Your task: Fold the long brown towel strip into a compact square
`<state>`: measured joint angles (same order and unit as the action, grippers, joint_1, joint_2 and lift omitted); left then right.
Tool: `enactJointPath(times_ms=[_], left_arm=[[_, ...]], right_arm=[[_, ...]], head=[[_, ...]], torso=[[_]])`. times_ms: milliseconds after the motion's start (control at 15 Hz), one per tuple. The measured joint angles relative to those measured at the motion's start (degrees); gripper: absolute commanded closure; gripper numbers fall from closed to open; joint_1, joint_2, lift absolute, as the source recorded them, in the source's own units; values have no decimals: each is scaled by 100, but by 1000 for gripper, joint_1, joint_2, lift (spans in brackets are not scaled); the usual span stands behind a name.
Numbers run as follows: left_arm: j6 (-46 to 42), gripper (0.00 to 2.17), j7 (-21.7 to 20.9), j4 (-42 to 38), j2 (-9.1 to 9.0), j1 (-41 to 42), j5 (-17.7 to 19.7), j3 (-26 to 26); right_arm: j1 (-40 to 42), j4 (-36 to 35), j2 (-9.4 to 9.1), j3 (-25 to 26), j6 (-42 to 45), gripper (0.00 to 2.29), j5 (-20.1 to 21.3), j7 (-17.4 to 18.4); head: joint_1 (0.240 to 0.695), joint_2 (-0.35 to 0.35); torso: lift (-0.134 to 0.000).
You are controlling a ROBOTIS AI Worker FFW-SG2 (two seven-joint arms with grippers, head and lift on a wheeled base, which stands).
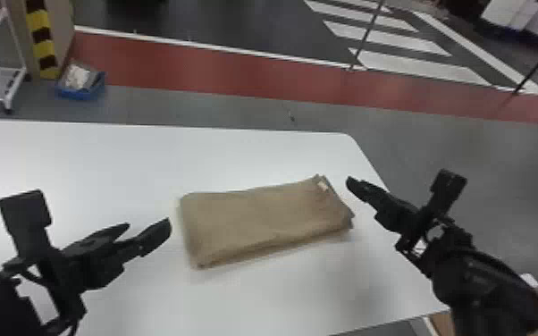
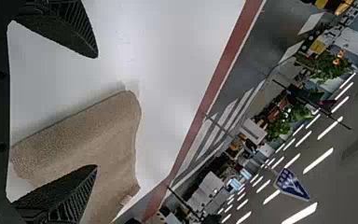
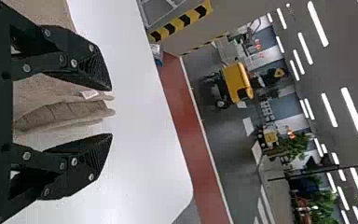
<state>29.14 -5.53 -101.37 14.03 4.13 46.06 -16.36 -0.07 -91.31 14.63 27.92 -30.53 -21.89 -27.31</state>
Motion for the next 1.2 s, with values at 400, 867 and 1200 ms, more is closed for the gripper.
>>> enactJointPath(times_ms=[400,867,1200], left_arm=[[-3,36,281,59,-99,-47,-217,-198],[-556,333,489,364,-259,-326,-596,-1014],[-643,333,713,389,-277,-346,-1185,-1359]], right_arm=[[798,-315,-107,249,878,66,-457,-165],[1753,-815,-462,727,1558,66,-953,-585],[2119,-995,-661,1030,1842,70,-1393,-877]], head=[[695,-350],[695,-350],[695,-350]], torso=[[-120],[-120],[-120]])
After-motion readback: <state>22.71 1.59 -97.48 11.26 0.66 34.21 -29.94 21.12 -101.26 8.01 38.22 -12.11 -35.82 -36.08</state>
